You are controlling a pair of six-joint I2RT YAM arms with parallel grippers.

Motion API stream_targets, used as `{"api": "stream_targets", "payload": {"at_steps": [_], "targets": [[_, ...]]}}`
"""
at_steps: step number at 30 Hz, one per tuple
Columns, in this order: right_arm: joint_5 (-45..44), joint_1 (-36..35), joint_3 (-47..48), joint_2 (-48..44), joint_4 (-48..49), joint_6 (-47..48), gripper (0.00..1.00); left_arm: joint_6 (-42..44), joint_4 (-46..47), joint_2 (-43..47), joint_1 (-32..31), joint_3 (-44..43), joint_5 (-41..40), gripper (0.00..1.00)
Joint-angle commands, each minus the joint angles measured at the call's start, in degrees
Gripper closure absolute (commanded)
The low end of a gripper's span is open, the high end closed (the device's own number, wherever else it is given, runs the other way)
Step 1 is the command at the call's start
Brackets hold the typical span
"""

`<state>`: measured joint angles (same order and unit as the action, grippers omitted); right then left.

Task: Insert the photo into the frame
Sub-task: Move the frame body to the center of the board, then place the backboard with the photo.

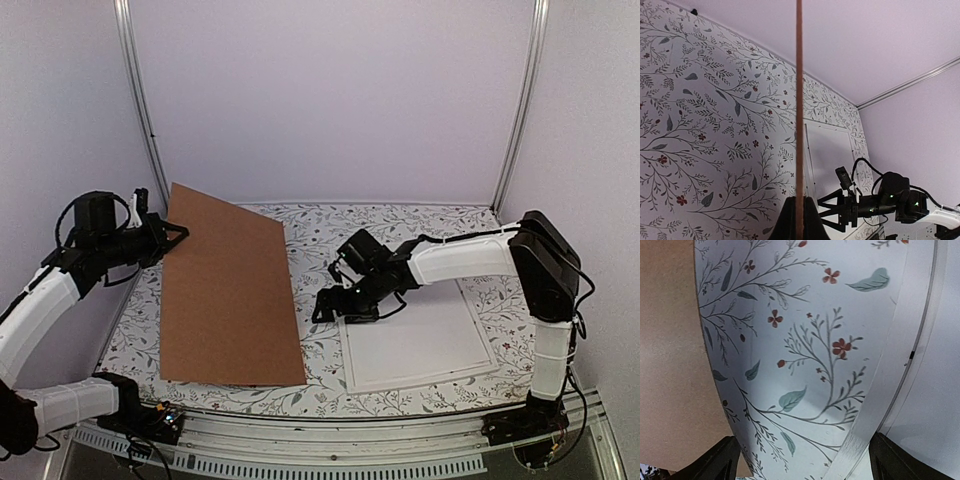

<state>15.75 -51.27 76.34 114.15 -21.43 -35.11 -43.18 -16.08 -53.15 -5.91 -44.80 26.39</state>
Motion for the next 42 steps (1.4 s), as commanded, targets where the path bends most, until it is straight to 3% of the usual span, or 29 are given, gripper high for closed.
{"api": "stream_targets", "payload": {"at_steps": [1,10,17,24,34,42], "targets": [[3.6,-3.1,5.2,4.6,3.0,-1.8,0.07,4.0,-1.7,0.3,3.0,-2.4,-2.4,1.00],[9.3,-6.6,15.7,12.6,12.9,-8.2,0.07,10.6,-8.2,-0.4,7.4,-10.0,-8.8,1.00],[5.8,-5.2,19.1,13.0,10.3,-6.1,0.07,7.3,-3.9,-0.4,7.7,-10.2,-0.7,1.00],[-3.6,0.4,6.3,-1.5,7.8,-1.7,0.06,-0.2,1.5,1.8,7.5,-9.9,8.0,1.00],[-15.4,8.8,-5.4,-22.2,-0.5,3.9,0.01,-12.8,12.8,4.3,6.1,-6.3,14.4,1.00],[-19.8,15.7,-11.8,-32.4,-4.9,6.9,0.01,-18.4,26.8,1.9,-3.3,0.3,7.5,1.00]]}}
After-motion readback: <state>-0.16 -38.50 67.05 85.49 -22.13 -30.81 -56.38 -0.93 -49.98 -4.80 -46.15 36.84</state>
